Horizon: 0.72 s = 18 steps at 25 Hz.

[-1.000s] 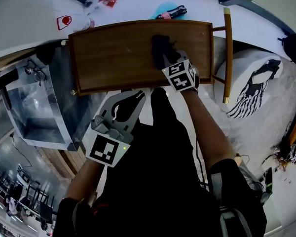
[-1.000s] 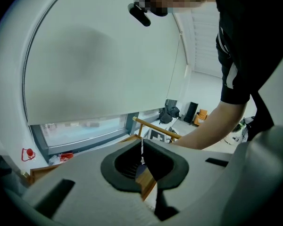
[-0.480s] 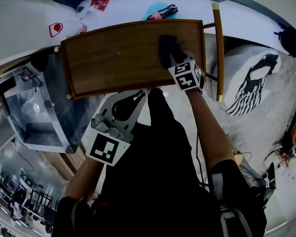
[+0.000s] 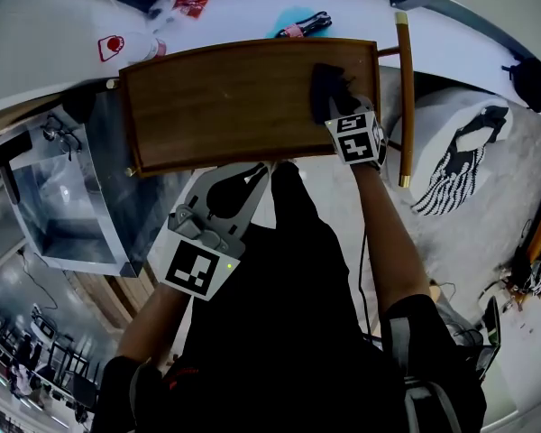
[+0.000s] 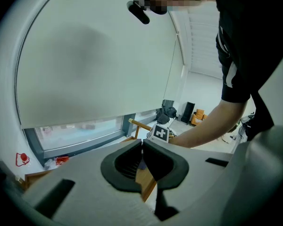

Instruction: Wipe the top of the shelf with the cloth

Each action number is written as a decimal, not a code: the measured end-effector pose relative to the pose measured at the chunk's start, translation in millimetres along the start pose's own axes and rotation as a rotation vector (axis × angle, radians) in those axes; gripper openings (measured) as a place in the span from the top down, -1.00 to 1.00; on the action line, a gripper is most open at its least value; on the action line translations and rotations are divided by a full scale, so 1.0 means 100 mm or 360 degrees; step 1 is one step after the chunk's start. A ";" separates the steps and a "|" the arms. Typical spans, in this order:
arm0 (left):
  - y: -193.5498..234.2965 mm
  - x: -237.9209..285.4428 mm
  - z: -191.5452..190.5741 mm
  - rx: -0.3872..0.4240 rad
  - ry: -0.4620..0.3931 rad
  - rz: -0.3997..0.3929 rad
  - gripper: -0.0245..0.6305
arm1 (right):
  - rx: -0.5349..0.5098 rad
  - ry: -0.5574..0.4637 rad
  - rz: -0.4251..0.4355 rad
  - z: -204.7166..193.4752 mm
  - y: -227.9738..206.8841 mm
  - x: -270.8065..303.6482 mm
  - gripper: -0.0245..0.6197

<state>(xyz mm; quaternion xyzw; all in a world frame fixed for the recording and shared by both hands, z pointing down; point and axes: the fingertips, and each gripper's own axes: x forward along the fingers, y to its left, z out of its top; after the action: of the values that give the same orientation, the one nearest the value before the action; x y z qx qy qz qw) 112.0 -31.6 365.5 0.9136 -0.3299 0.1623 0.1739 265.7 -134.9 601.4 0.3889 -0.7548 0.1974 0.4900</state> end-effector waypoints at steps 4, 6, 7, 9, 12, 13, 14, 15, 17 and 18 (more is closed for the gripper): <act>0.10 -0.15 0.00 -0.0008 -0.0026 0.0035 0.84 | 0.0049 -0.0127 0.0045 0.35 0.16 -0.18 0.80; 0.18 -0.27 -0.02 -0.0003 -0.0034 0.0059 0.84 | 0.0037 -0.0210 0.0078 0.61 0.31 -0.28 0.80; 0.22 -0.33 -0.04 -0.0005 -0.0035 0.0074 0.84 | 0.0022 -0.0245 0.0099 0.74 0.40 -0.31 0.80; 0.31 -0.47 -0.08 -0.0026 -0.0038 0.0112 0.84 | -0.0008 -0.0303 0.0157 0.98 0.64 -0.34 0.80; 0.46 -0.71 -0.18 -0.0069 -0.0038 0.0179 0.84 | -0.0075 -0.0355 0.0262 1.31 1.08 -0.31 0.80; 0.52 -0.80 -0.22 -0.0081 -0.0037 0.0204 0.84 | -0.0105 -0.0364 0.0296 1.40 1.25 -0.28 0.80; 0.58 -0.89 -0.26 -0.0090 -0.0037 0.0229 0.84 | -0.0134 -0.0369 0.0329 1.49 1.42 -0.24 0.80; 0.65 -0.99 -0.30 -0.0098 -0.0036 0.0253 0.84 | -0.0161 -0.0374 0.0362 1.58 1.59 -0.21 0.80; 0.77 -1.19 -0.38 -0.0115 -0.0036 0.0301 0.84 | -0.0209 -0.0382 0.0427 1.73 1.93 -0.15 0.80; 0.83 -1.28 -0.41 -0.0126 -0.0035 0.0325 0.84 | -0.0235 -0.0386 0.0460 1.80 2.10 -0.13 0.80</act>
<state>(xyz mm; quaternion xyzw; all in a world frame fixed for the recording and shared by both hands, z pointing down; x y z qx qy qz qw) -43.5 -3.6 366.9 0.8693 -0.4293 0.1559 0.1887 -1.3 -122.2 527.9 0.2606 -0.8686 0.1614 0.3892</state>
